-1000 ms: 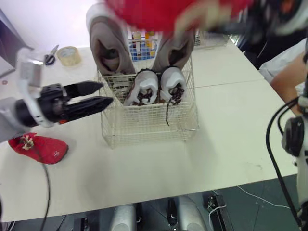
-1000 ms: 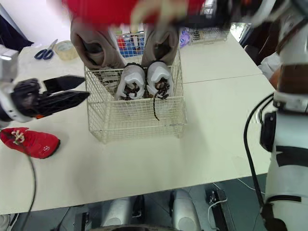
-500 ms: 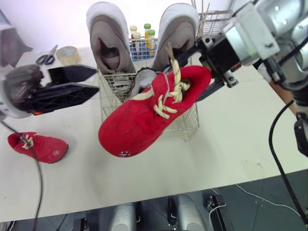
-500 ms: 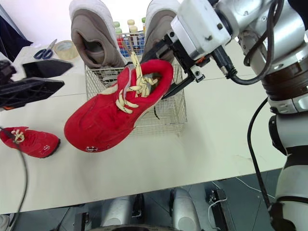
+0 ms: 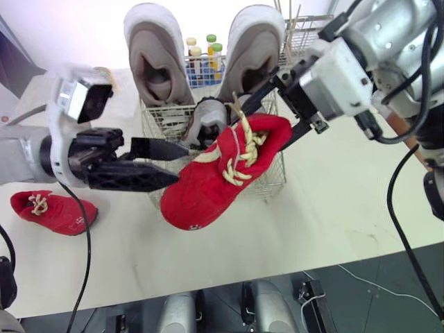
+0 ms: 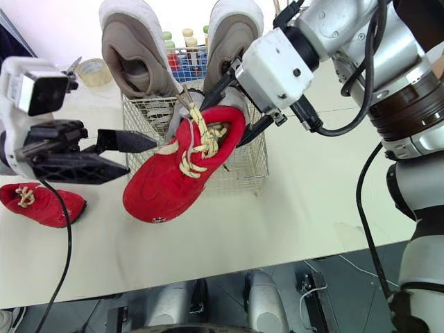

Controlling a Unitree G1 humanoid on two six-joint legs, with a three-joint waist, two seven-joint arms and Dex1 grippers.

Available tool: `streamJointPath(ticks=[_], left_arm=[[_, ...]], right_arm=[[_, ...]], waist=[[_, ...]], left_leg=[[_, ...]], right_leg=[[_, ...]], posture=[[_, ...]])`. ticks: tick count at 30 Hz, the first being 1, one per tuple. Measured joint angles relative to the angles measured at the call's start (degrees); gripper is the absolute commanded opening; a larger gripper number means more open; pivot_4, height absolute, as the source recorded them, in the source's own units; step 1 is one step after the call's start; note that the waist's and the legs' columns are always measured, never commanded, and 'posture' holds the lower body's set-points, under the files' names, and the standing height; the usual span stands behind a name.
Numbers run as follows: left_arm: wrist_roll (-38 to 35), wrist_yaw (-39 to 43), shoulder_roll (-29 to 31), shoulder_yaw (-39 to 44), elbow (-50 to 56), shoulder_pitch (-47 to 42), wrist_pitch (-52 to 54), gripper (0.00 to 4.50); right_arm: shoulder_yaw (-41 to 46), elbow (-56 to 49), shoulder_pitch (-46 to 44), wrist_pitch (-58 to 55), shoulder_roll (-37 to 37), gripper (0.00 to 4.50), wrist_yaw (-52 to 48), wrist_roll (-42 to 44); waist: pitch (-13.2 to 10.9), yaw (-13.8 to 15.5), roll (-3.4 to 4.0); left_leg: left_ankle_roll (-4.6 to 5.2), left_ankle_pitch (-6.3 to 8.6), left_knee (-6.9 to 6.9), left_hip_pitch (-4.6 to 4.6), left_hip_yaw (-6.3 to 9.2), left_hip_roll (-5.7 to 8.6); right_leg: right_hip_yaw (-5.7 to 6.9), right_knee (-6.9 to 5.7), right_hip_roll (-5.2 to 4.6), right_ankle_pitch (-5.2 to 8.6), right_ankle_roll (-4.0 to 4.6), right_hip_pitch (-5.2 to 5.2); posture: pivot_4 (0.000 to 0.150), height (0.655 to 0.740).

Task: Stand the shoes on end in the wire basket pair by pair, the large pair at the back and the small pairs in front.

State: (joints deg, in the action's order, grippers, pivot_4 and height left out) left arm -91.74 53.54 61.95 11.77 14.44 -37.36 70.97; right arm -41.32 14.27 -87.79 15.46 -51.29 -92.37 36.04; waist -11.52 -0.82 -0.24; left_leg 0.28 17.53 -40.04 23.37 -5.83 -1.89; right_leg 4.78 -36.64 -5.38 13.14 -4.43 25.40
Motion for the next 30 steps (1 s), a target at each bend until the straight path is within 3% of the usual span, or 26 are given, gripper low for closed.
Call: streamJointPath(ticks=[9, 17, 25, 26, 30], left_arm=[[3.8, 3.0, -0.1, -0.2, 6.6, 6.0, 0.8, 4.5], [4.8, 3.5, -0.8, -0.4, 7.5, 6.2, 0.7, 4.5], [4.5, 0.7, -2.6, -0.6, 5.9, 5.8, 0.9, 0.88], [4.5, 0.3, -2.7, -0.8, 5.9, 5.9, 0.9, 0.61], [5.1, -0.2, -3.7, -0.8, 5.9, 6.3, 0.7, 0.61]], right_arm=[[-0.6, 1.3, -0.7, 0.2, 0.3, 2.07, 0.0, -1.0], [-0.6, 1.5, -1.3, 0.2, 0.6, 2.07, 0.0, -0.9], [-0.6, 0.3, -1.5, 0.0, 0.4, 2.07, 0.0, 0.3], [-0.6, -0.1, -1.6, 0.0, 0.3, 2.07, 0.0, 0.3], [-0.6, -0.2, -1.8, -0.1, 0.0, 2.07, 0.0, 0.2]], waist=[[0.0, 0.1, 0.0], [0.0, 0.1, 0.0], [0.0, 0.1, 0.0], [0.0, 0.1, 0.0], [0.0, 0.1, 0.0]], left_leg=[[0.0, 0.0, -0.02, 0.01, 0.02, 0.0], [0.0, 0.0, -0.04, 0.0, 0.03, -0.01], [0.0, 0.0, -0.06, 0.0, 0.03, -0.01], [0.0, 0.0, -0.06, 0.0, 0.03, -0.01], [0.0, 0.0, -0.06, 0.0, 0.03, -0.01]], right_leg=[[0.0, -0.01, -0.02, 0.0, 0.0, -0.01], [-0.01, -0.09, -0.02, 0.0, 0.01, 0.01], [-0.01, -0.12, -0.04, 0.0, 0.01, 0.01], [-0.01, -0.12, -0.04, 0.0, 0.01, 0.01], [-0.01, -0.13, -0.04, 0.0, 0.01, 0.01]], posture=[[0.15, 0.74], [0.15, 0.74], [0.15, 0.74], [0.15, 0.74], [0.15, 0.74]])
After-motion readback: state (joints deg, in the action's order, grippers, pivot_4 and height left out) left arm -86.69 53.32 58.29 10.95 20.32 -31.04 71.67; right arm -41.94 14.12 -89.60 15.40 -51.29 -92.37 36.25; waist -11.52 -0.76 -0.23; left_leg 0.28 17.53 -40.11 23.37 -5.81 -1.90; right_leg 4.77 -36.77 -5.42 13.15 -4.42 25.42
